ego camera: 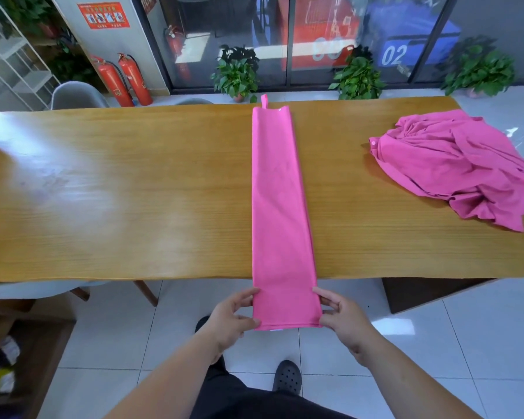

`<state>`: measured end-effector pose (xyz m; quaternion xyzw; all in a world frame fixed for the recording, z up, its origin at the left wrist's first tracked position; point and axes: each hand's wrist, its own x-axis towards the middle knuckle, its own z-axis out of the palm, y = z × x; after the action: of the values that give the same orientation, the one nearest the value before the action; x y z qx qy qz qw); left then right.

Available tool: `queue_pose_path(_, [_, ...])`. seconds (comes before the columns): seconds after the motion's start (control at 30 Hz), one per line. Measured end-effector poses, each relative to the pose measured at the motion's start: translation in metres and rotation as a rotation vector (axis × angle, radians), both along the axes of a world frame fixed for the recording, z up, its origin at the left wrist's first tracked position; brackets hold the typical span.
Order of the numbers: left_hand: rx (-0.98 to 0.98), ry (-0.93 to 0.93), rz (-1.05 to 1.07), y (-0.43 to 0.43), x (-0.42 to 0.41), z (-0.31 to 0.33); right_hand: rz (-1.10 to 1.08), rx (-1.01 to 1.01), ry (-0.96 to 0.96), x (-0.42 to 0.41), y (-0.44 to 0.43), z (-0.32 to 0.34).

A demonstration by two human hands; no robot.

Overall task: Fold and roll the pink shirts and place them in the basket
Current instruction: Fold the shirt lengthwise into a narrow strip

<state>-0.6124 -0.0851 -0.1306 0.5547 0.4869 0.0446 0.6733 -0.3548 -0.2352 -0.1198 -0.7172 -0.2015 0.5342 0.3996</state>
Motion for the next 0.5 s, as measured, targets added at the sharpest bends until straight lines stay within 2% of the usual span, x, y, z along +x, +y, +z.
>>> queue_pose_path(0.1, [0.07,0.096,-0.039,-0.004,-0.003,-0.013,0.077,-0.053,-0.064,-0.004,-0.004,0.003])
queue_pose_path(0.23, [0.392,0.402,-0.381,0.005,-0.003,-0.012,0.338,-0.237,-0.394,-0.006,0.004,-0.001])
queue_pose_path(0.3, [0.64,0.395,-0.383,0.016,0.006,0.002,0.397,-0.184,-0.623,-0.005,0.019,0.002])
queue_pose_path(0.4, [1.003,0.364,-0.369,0.037,0.033,0.021,0.424,0.043,-0.905,-0.002,0.053,0.015])
queue_pose_path(0.5, [1.076,0.446,-0.56,0.056,0.06,0.033,0.625,0.099,-1.076,0.005,0.082,0.024])
